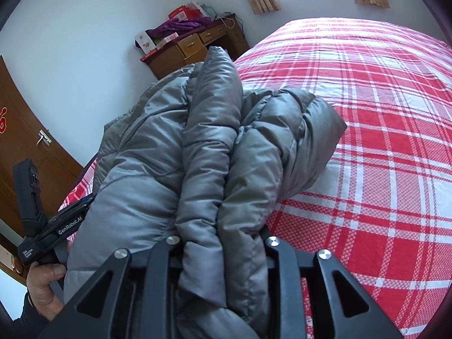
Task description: Fold large clothes
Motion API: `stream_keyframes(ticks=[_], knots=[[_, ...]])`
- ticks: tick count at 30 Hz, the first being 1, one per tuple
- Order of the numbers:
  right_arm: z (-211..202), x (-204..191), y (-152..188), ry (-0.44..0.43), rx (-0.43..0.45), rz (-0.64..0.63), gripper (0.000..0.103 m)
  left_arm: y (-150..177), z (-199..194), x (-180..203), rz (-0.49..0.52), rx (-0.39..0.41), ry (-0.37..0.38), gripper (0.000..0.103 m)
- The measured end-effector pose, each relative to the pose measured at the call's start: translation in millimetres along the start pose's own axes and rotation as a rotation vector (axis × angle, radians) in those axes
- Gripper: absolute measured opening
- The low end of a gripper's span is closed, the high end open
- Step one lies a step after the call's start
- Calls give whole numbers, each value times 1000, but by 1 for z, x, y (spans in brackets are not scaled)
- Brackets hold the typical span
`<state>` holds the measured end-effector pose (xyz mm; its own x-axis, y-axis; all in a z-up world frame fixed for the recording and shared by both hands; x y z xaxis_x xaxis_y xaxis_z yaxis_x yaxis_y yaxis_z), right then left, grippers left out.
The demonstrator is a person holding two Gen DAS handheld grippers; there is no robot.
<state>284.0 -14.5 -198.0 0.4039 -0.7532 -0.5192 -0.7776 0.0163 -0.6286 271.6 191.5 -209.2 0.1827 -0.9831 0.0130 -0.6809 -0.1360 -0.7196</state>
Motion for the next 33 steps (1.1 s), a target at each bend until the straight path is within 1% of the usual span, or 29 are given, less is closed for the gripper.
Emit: stream_keyframes(ticks=[6,11,16,19,29,33], knots=[[3,2,1,5,-5,11,31,-1,2,0,-1,-6,-2,54],[5,2,1,12,-10,15,34,-2,5,-3,-13,-11,-10,62],[6,1,1,22,-14,14,35,-2,5,-4,-14,-11,-20,66],[6,1,2,27,-13,16,36,-1,6,-5,-17,-10,-30,70],[4,-3,5,46,-8,8,36,-2,12,-10,-38,-31,-26,80],[5,-3,8,51,-3,10,39,-2,13,-11,-44,-35,-34,83]])
Point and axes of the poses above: each gripper's, at about its wrist camera, not at the fingertips, and z roughly the way its jaws point, x to its right, y to its underside, the point moved 1 cm from there along z, roughly the way its jaws point, and after that the axes turned 10 degrees about -y, right-handed, at the moved point
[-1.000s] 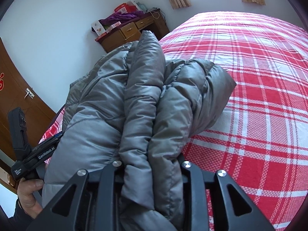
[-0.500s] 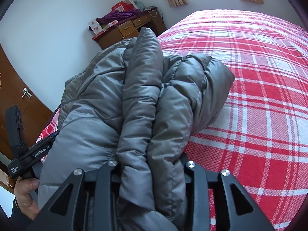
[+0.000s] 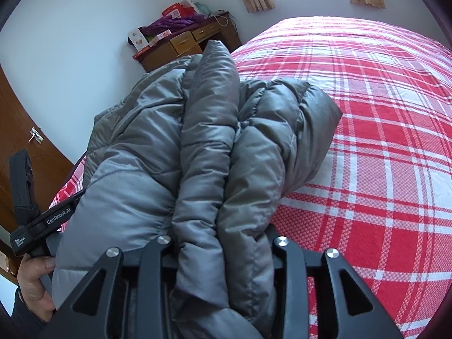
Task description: Fold large clothes
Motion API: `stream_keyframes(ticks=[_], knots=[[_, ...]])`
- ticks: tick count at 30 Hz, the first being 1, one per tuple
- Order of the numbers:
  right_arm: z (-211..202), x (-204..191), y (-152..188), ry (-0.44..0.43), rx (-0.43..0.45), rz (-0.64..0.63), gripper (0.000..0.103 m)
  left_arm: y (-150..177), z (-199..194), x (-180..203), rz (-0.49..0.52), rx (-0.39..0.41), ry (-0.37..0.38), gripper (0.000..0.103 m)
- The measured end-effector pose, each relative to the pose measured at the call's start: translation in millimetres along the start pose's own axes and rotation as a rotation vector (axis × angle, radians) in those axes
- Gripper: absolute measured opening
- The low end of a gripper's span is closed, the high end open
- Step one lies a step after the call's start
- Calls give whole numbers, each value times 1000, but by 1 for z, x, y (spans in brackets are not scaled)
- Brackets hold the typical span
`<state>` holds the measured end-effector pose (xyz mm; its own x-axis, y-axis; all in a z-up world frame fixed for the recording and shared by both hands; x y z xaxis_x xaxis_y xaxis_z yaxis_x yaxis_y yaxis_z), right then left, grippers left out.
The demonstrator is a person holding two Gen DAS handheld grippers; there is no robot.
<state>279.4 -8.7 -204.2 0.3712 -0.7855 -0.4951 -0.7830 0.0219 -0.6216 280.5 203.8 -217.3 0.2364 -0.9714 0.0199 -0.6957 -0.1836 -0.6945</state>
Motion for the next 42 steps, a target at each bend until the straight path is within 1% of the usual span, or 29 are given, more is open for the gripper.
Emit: stream_keyframes(ticks=[4,6,8,13,17,25,28,30,32,33,34,35,36,37,39,41,42], knots=[[1,-1,0,26,4,-9,43,0,1,0,-9,-2,-21,88],[2,-4,0,47,7,-22,46,0,2,-1,-12,-4,-21,88],[3,-6,1,57,10,-28,47,0,2,-1,-16,-5,-19,88],[2,-4,2,63,16,-22,49,1,2,-1,-24,-9,-24,90],[5,-4,2,69,15,-16,54,1,2,-1,-29,-13,-32,92],[8,-2,-1,88,5,-11,59,3,-1,4,-21,-3,-56,93],[9,-3,-2,105,1,-19,63,3,-4,4,-18,2,-68,93],[8,-5,-4,123,-4,-29,67,2,-8,2,-21,0,-79,93],[5,-8,-7,144,-5,-35,69,2,-18,0,-26,-6,-102,93],[1,-12,-8,157,-1,-42,69,1,-32,-3,-38,10,-116,93],[-5,-15,-8,167,6,-48,70,0,-44,-5,-48,35,-119,93],[-10,-18,-9,177,11,-52,77,-1,-62,-6,-53,70,-117,93],[-20,-24,-9,195,21,-60,80,-1,-82,-8,-57,100,-122,93],[-32,-31,-10,207,44,-72,80,-2,-98,-9,-60,120,-125,93],[-63,-49,-9,218,93,-103,87,0,-133,-14,-77,156,-113,93],[-88,-62,-5,227,127,-123,90,4,-169,-18,-91,185,-99,93],[-105,-72,-1,227,149,-139,91,6,-179,-20,-95,199,-93,93]])
Point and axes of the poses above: each gripper's, at about its wrist camera, not at the fingertips, and z roughly the way its jaws point, x to its right, y to its underside, the point moved 1 cm from there along z, roughly the way its jaws point, and after that the axes turned 10 degrees about -y, right-handed, at the moved point
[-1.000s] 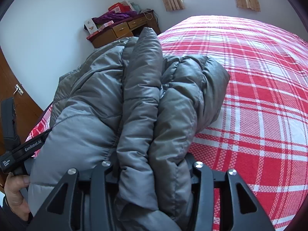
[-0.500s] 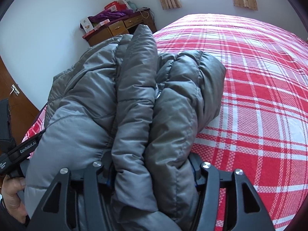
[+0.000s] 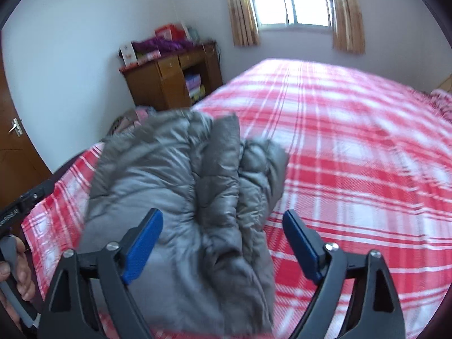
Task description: Fold large clothes
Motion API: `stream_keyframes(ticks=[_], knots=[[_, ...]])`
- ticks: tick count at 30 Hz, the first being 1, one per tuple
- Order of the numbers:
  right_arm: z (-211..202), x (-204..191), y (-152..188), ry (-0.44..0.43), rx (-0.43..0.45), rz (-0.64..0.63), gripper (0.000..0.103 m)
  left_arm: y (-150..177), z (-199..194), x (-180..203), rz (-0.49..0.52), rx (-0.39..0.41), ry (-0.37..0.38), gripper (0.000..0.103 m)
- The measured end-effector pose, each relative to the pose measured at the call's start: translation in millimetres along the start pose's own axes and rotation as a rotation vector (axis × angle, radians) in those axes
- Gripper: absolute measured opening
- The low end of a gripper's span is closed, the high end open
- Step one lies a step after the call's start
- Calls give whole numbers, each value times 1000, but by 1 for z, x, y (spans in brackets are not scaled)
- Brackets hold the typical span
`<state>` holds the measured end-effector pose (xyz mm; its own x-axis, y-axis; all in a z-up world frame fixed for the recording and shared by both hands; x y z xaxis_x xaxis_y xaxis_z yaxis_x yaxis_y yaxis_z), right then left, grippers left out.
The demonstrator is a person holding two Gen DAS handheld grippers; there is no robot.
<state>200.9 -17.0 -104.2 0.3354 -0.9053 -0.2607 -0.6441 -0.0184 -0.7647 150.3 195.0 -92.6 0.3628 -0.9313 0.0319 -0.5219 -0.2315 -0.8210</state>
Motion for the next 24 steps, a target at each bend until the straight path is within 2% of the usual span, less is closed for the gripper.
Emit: stream_keyframes(ticks=[4,9,17,24], knots=[[-49,-24,5,38,65,-65,96,-3,-41,-6,0,61,19,93],[-77,-46,6,19,110,-98,97,-7,-55,-3,17,97,25,93],[-94,-66,3,22,161,-144,98,-4,-59,0,24,96,52,93],[-94,-71,5,18,159,-150,98,-4,-60,-1,22,100,56,93]])
Point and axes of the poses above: each gripper's, at about its wrist camera, not at the fingertips, and z roughly the way its jaws point, x to its right, y to its underside, the point moved 1 cm from there along z, roughly the way its jaws point, and after that the axes turned 10 degrees about -y, right-handed, at the moved point
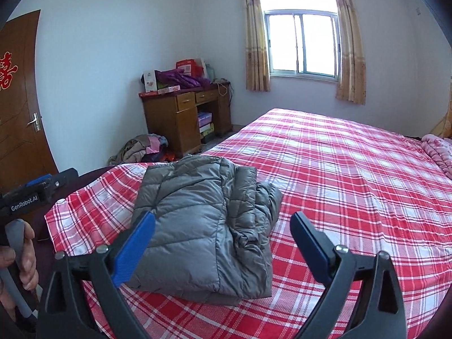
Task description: Fold large clothes
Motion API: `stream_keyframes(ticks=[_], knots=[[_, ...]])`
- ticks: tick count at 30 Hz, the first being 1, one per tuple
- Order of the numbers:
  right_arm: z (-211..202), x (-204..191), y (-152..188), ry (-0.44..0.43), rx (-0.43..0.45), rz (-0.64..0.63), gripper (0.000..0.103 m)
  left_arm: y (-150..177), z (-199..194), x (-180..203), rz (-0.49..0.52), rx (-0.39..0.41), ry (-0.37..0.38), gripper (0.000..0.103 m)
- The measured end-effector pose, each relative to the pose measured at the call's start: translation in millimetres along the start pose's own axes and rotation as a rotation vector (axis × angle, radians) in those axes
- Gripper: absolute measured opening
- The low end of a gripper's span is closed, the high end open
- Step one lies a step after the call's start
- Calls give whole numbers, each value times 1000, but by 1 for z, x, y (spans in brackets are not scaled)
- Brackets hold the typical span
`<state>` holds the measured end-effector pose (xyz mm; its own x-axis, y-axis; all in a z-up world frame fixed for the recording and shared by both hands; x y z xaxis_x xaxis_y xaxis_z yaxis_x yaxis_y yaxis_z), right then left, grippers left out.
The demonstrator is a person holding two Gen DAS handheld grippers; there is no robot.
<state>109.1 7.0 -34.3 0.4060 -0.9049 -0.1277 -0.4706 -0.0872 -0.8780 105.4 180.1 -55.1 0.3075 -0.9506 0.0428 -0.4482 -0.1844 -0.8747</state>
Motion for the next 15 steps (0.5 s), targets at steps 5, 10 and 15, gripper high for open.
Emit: stream_keyframes(ticks=[5,10,15], knots=[[-1,-3,1,-3,2,-2,98,-1,-1,-3,-2,2,2,93],[-1,-4,1,-3,2,5,98,-1,-1,-4,0,0,-1,93],[-2,-3,1,-4,3,4,98,-1,-1,-3,0,1,-2,93]])
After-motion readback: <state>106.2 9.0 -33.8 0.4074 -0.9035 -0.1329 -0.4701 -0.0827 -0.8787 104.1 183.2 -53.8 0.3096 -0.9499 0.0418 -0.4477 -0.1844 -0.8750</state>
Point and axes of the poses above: each gripper's, at about its wrist camera, not at the fingertips, and z roughly the way its jaws point, x to its right, y to its underside, the point moved 1 cm from there along z, roughly the way its jaws point, and after that the axes turned 10 degrees about -y, right-handed, at the moved point
